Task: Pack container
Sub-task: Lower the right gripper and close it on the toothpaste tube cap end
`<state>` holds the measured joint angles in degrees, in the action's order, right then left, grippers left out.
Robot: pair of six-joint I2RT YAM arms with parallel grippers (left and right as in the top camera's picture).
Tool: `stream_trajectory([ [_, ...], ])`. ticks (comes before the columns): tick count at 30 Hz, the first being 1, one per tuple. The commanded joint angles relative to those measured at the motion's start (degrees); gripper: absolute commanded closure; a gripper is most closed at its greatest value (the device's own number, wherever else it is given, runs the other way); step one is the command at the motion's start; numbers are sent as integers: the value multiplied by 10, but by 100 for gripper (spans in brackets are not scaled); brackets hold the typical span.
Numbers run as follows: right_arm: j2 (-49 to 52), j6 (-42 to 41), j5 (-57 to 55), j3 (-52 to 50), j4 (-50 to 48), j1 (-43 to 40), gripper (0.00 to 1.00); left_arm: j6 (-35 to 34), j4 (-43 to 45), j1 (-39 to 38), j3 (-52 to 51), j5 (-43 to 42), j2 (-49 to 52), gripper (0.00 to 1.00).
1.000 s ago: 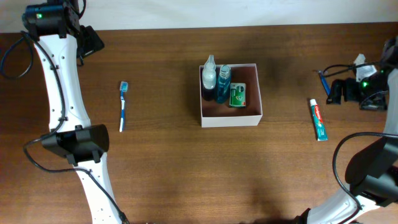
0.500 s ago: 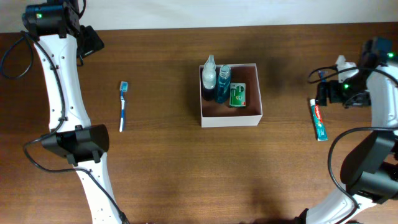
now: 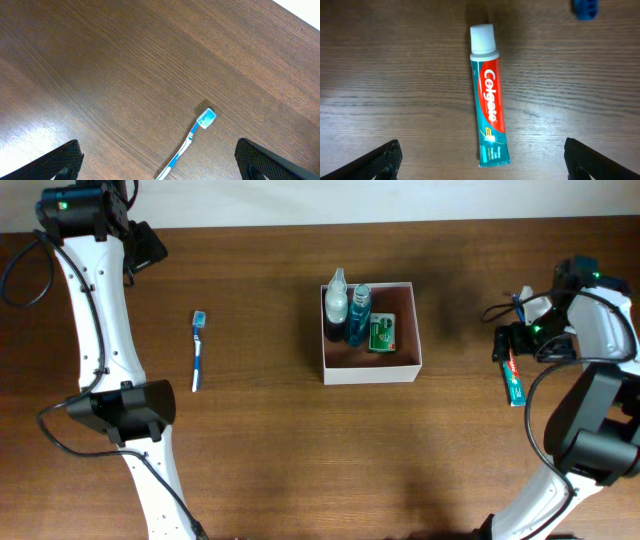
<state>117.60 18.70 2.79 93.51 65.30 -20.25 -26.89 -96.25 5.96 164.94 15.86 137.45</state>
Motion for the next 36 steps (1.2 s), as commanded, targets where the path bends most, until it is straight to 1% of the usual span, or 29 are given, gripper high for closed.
stream_trajectory([
  [1, 26, 6, -5, -4, 5, 0, 1, -7, 1, 1, -2, -2, -14, 1],
  [7, 49, 6, -8, -4, 9, 0, 1, -7, 1, 1, -2, -2, -14, 1],
  [15, 57, 6, -52, -4, -6, 0, 1, -7, 2, 1, -2, -2, -14, 1],
  [36, 57, 6, -58, -13, -63, 11, 1, -7, 1, 1, -2, -2, -14, 1],
])
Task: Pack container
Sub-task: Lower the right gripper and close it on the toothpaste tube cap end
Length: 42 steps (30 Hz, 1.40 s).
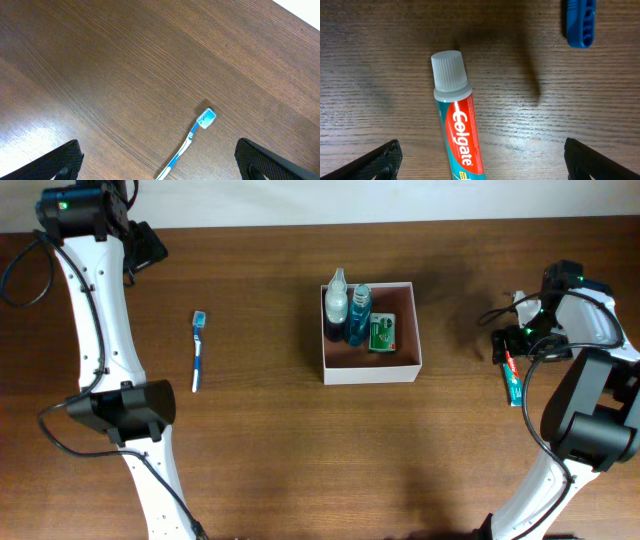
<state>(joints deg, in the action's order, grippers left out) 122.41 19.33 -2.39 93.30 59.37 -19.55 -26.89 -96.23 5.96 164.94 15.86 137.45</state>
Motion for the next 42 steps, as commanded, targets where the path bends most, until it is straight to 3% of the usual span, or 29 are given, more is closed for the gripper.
stream_trajectory([
  [1, 9, 0, -6, -13, -5, 4, 1, -7, 1, 1, -2, -2, -14, 1],
  [11, 9, 0, 19, -57, -27, 4, 1, -7, 1, 1, -2, -2, -14, 1],
  [38, 19, -1, 47, -58, -39, 4, 1, -7, 1, 1, -2, -2, -14, 1],
  [41, 19, -1, 47, -58, -39, 4, 15, -7, 1, 1, -2, -2, -14, 1],
  [42, 19, -1, 47, -58, -38, 4, 27, -7, 1, 1, -2, -2, -14, 1],
])
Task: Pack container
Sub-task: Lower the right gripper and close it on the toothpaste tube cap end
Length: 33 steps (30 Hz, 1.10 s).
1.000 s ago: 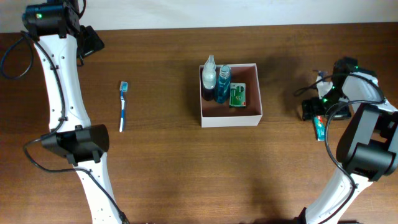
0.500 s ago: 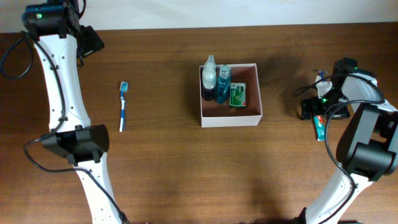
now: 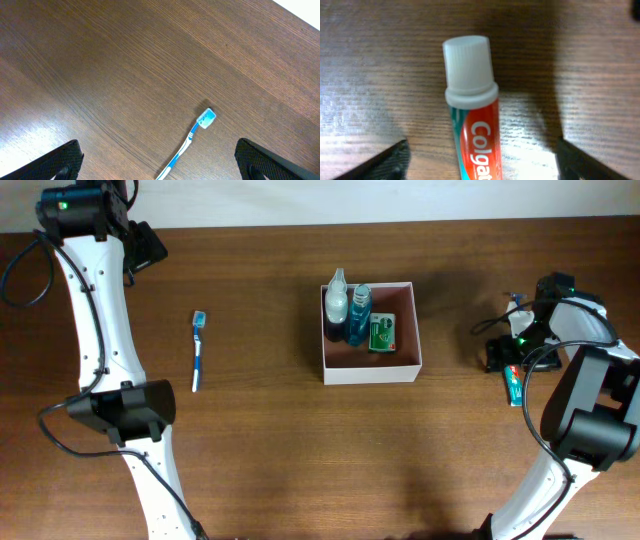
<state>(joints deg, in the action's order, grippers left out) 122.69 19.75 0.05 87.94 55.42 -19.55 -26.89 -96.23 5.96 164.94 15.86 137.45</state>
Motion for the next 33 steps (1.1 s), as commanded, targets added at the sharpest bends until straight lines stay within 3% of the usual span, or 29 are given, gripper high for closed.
stream_trajectory([
  [1, 17, -5, 23, -4, 2, 4, 34, -7, 1, 1, -2, -2, -14, 1],
  [7, 17, -5, 23, -4, 7, 4, 48, -7, 1, 1, -2, -2, -14, 1],
  [12, 17, -5, 23, -4, 8, 4, 51, -7, 1, 1, -2, -2, -14, 1],
  [15, 17, -7, 23, -4, 11, 4, 61, -7, 1, 1, -2, -2, -14, 1],
  [20, 17, -7, 23, -4, 12, 4, 61, -7, 1, 1, -2, -2, -14, 1],
  [23, 17, -7, 23, -4, 14, 4, 69, -7, 1, 1, -2, -2, -14, 1],
  [33, 17, -7, 23, 0, 31, 4, 73, -7, 1, 1, -2, -2, -14, 0],
])
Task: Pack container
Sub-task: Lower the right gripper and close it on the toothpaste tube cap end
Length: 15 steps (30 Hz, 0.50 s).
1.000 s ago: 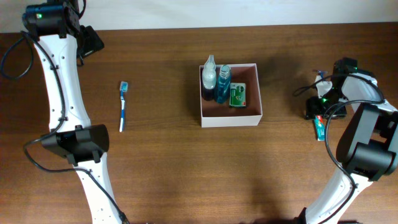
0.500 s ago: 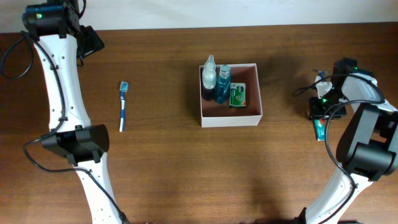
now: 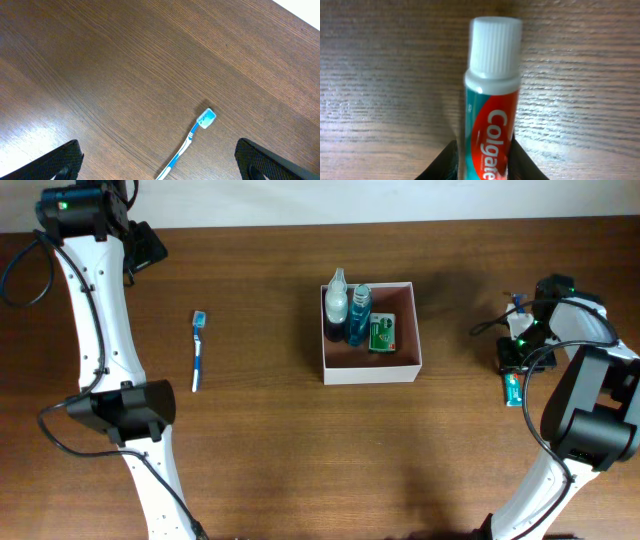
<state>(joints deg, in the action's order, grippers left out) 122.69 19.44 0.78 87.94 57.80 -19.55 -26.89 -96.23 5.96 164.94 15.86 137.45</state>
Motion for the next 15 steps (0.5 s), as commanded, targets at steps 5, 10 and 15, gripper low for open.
stream_trajectory([
  [5, 16, -4, 15, 12, 24, 4, 77, -7, 1, 1, -2, -2, -14, 1],
  [10, 16, -4, 16, 28, 39, 4, 85, -7, 1, 1, -2, -2, -14, 1],
  [15, 16, -4, 16, 50, 59, 4, 85, -7, 1, 1, -2, -2, -14, 1],
])
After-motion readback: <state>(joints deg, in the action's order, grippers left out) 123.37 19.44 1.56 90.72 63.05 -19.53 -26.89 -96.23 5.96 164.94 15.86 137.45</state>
